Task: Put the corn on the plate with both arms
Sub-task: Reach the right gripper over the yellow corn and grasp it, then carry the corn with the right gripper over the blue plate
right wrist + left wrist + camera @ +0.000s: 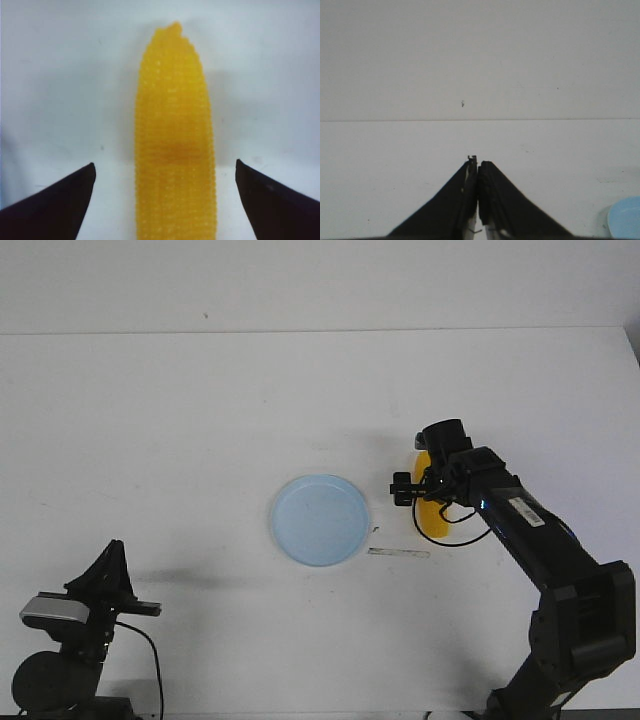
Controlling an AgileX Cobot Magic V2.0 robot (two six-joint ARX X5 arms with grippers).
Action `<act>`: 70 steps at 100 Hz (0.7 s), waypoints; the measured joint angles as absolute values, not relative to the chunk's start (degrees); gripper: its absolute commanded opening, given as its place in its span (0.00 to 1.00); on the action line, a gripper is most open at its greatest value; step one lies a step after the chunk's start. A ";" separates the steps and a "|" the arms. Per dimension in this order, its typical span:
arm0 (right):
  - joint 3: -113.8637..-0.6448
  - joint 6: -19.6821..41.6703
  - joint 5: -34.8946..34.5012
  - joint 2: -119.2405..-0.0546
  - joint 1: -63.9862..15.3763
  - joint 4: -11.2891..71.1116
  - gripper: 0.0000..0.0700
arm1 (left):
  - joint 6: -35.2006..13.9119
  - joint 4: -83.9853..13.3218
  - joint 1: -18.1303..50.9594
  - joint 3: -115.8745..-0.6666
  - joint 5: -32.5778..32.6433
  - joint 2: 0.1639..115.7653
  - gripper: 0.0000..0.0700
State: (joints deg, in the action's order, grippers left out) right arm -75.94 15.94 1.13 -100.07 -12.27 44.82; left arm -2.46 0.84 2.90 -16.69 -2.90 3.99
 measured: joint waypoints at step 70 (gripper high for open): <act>-75.96 15.94 1.15 -101.58 -12.21 44.99 0.50 | -2.46 0.84 2.90 -16.69 -2.90 3.99 0.00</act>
